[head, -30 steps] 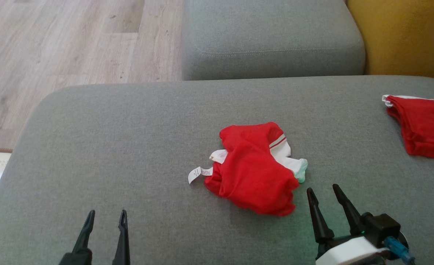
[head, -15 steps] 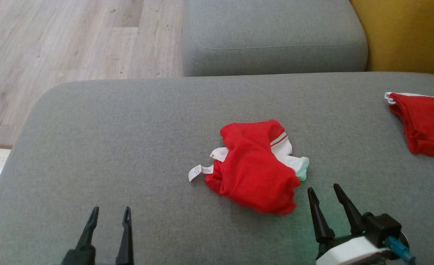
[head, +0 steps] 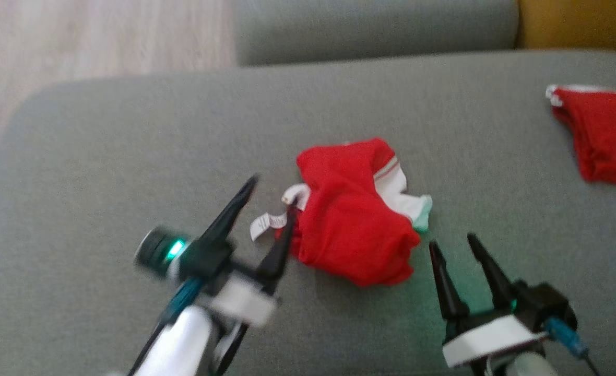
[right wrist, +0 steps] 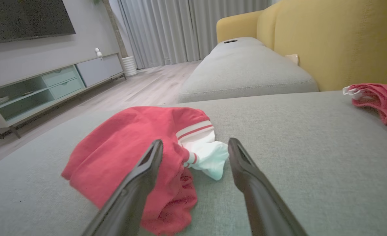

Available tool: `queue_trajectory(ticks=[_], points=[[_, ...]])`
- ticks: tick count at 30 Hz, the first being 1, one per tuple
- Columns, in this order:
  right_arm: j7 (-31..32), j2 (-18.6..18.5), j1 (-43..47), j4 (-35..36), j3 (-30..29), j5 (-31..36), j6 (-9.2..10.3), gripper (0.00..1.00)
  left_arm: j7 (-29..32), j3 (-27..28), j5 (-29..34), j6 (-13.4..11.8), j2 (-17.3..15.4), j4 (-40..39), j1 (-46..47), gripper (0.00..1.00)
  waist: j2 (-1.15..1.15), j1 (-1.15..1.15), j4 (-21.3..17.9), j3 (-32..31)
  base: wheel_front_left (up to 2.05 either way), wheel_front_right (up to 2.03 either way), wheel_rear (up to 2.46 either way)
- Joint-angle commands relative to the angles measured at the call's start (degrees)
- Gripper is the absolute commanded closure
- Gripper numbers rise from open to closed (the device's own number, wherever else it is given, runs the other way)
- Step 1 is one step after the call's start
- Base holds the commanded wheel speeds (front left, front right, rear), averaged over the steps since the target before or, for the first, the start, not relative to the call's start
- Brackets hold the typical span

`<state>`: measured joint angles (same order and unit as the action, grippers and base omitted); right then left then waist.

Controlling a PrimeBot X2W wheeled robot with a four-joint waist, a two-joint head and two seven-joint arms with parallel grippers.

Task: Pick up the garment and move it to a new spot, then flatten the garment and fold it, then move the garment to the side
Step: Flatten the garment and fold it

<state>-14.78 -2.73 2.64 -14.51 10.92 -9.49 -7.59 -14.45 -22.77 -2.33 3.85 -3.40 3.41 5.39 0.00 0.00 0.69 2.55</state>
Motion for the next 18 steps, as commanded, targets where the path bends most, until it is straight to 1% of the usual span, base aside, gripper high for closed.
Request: queue_trajectory(ticks=[1, 5, 8, 10, 13, 15, 18], points=[[-0.2, -0.1, -4.4, 2.8, 1.4, 0.4, 0.10, 0.00, 0.5, -1.8, -1.9, 0.8, 0.5, -0.3, 8.1, 0.00, 0.00, 0.00, -3.1, 5.5, 0.00, 0.00, 0.00], [-0.2, -0.1, -6.4, 4.7, 1.0, 0.6, 0.10, 0.00, 2.2, -11.4, -7.7, 1.8, 0.5, 2.6, 20.3, 0.00, 0.00, 0.00, -4.9, 10.7, 0.00, 0.00, 0.00], [-0.2, -0.1, -7.8, 6.2, 1.0, 0.3, 0.10, 0.00, 5.1, -17.2, -12.7, 1.4, 0.5, 6.5, 28.7, 0.00, 0.00, 0.00, -6.1, 14.2, 0.00, 0.00, 0.00], [-0.2, -0.1, -8.7, 6.9, 1.0, 0.2, 0.10, 0.00, 8.0, -20.5, -15.3, 0.1, 0.5, 10.5, 34.0, 0.00, 0.00, 0.00, -6.7, 16.2, 0.00, 0.00, 0.00], [-0.2, -0.1, -9.9, 7.5, 0.8, -0.1, 0.10, 0.00, 13.3, -25.1, -17.2, -3.8, 0.5, 17.2, 40.9, 0.00, 0.00, 0.00, -7.8, 18.7, 0.00, 0.00, 0.00], [-0.2, -0.1, -10.6, 7.6, 0.8, -0.3, 0.10, 0.00, 16.5, -28.6, -18.7, -5.1, 0.5, 20.4, 44.4, 0.00, 0.00, 0.00, -8.4, 20.0, 0.00, 0.00, 0.00], [-0.2, -0.1, -11.2, 7.5, 0.9, -0.6, 0.10, 0.00, 20.3, -33.5, -21.5, -6.7, 0.5, 23.3, 48.4, 0.00, 0.00, 0.00, -9.2, 21.3, 0.00, 0.00, 0.00]])
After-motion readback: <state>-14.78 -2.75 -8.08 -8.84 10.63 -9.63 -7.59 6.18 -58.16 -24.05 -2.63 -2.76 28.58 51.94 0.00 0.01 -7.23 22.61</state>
